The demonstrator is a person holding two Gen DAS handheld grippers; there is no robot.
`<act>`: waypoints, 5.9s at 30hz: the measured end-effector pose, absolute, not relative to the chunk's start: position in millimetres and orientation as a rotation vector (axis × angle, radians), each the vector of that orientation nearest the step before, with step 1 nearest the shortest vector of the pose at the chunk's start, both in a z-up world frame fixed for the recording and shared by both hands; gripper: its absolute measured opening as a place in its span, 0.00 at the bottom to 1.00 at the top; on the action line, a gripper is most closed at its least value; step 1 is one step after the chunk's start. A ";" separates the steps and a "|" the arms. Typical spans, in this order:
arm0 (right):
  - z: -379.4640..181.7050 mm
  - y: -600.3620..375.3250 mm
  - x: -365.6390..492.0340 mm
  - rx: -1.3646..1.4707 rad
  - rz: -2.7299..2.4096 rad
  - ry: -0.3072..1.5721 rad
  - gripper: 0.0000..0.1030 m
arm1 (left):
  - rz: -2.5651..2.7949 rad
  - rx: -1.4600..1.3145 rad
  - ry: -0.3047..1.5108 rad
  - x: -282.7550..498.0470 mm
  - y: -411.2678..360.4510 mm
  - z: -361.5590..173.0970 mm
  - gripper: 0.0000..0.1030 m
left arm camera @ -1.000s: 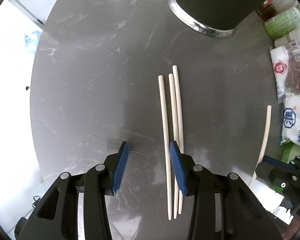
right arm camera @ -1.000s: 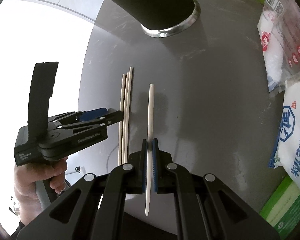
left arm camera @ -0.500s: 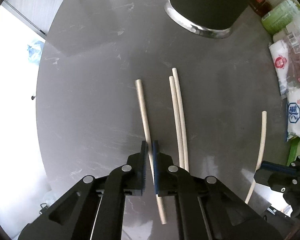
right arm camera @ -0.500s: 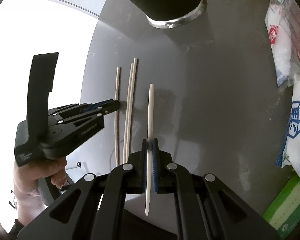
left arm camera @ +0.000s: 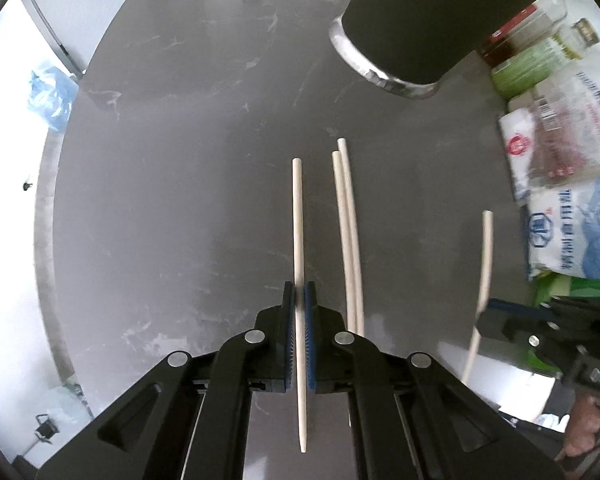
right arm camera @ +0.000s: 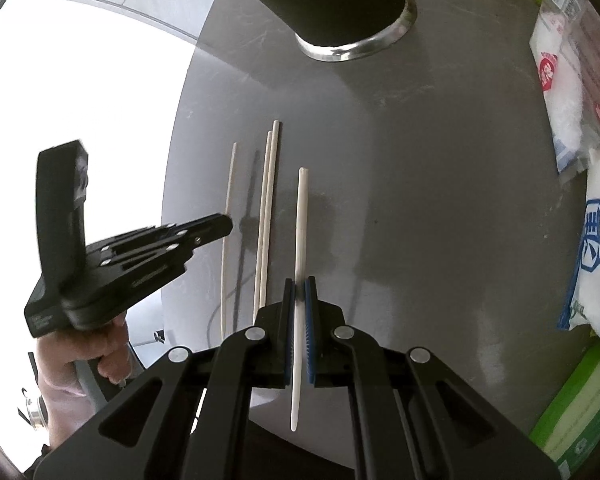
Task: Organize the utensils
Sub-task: 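Close the right tool on one chopstick and lift it from the pile, then carry the chopstick with the right tool up over the black holder, then lower the chopstick into the holder and open the right tool, then move the right tool back to the last two chopsticks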
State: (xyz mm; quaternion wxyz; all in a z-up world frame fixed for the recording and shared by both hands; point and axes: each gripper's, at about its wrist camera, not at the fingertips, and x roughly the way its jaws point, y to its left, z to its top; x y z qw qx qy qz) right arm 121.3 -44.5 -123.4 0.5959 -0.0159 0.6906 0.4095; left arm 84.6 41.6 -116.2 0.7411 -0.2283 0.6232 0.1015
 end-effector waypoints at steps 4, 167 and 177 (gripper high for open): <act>-118.3 -46.0 120.2 -0.040 0.944 1.583 0.05 | 0.178 -0.516 1.328 74.6 42.0 -104.4 0.03; -131.9 24.7 104.6 -0.299 0.670 1.514 0.08 | -0.058 -0.483 1.080 19.6 90.8 -107.0 0.33; -131.2 54.3 99.7 -0.469 0.545 1.518 0.04 | -0.067 -0.498 1.070 15.9 92.4 -108.0 0.33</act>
